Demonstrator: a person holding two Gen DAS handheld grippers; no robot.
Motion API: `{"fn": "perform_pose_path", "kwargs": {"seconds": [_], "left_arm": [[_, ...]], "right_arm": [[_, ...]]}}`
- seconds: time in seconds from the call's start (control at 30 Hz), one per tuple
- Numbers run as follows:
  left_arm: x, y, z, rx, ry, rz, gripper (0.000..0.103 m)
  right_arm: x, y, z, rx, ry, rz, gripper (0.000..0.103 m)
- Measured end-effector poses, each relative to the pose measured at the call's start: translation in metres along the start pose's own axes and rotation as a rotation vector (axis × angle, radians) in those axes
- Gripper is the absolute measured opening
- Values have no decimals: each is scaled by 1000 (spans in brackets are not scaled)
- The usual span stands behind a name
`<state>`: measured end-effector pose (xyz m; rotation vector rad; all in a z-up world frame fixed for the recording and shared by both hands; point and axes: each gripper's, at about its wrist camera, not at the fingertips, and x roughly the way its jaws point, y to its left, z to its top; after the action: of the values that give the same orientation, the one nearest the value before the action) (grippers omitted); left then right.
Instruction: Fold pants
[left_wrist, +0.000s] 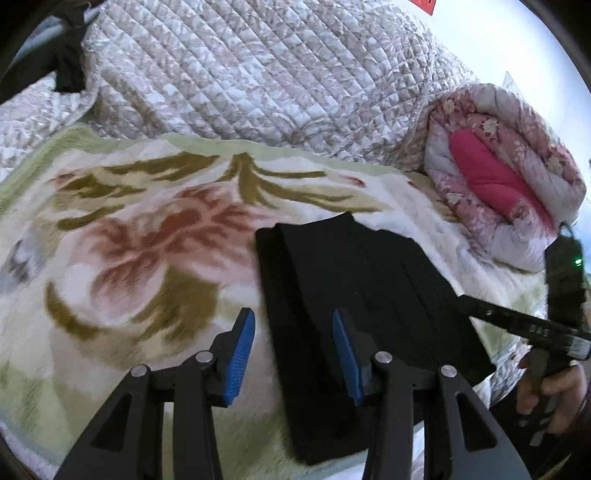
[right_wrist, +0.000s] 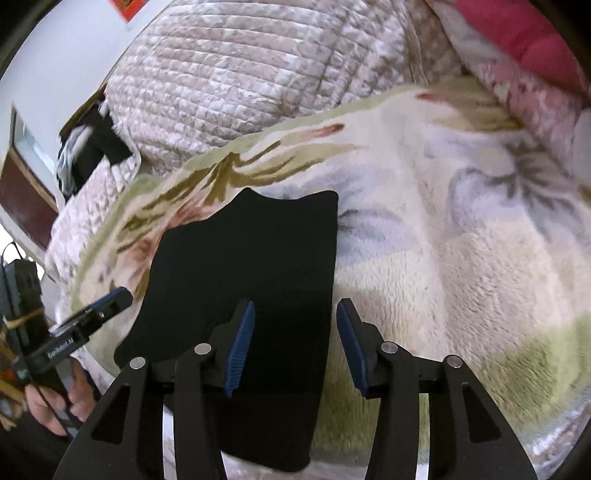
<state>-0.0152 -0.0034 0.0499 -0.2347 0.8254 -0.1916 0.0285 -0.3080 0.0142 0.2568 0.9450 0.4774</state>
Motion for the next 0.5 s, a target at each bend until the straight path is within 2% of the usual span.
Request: {"fn": "perform_pose_path", "kwargs": {"seconds": [0.17, 0.23, 0.33, 0.43, 0.5], "left_arm": [[23, 5, 4, -39, 47, -40, 47], [28, 8, 0, -59, 57, -57, 50], [28, 12, -3, -83, 55, -73, 52], [27, 15, -11, -125, 72, -123, 52], [24, 13, -14, -116, 68, -124, 52]], "right_arm": [[9, -11, 1, 78, 9, 51, 47], [11, -13, 2, 91, 10, 71, 47], [12, -14, -1, 116, 10, 107, 48], [12, -15, -7, 131, 19, 151, 49], [10, -19, -10, 162, 22, 185, 49]]}}
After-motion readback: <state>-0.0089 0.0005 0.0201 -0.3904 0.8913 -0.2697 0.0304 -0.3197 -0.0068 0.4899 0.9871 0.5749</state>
